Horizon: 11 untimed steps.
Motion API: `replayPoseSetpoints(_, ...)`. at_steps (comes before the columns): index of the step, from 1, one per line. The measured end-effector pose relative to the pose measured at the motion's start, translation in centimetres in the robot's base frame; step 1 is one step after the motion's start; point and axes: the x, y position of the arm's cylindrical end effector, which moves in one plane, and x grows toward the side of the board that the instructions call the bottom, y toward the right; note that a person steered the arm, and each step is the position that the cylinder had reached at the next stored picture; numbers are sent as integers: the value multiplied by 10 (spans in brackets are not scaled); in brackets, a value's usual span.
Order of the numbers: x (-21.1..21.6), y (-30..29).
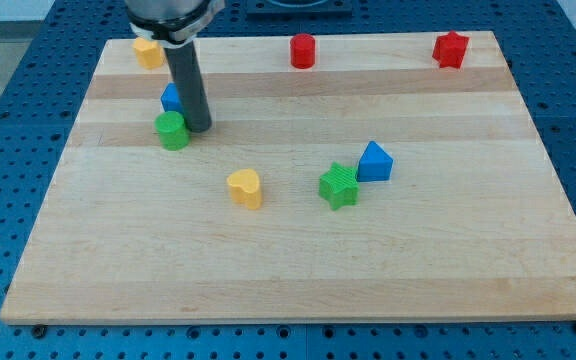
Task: Move the green circle diagonally to the blue cube
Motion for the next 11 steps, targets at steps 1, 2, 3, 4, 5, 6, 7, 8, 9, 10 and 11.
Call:
replayPoseSetpoints(1, 8, -15)
replayPoseSetpoints(2, 10, -13)
replayPoseSetpoints(3, 11, -2)
replayPoseSetpoints(4, 23, 0)
replayPoseSetpoints(5, 34, -7)
replayPoseSetpoints(6, 33, -19)
replayPoseSetpoints(7, 26, -20)
replayPoseSetpoints(8, 23, -20)
replayPoseSetpoints(9, 22, -21)
replayPoseSetpoints(10, 22, -35)
replayPoseSetpoints(11, 22, -51)
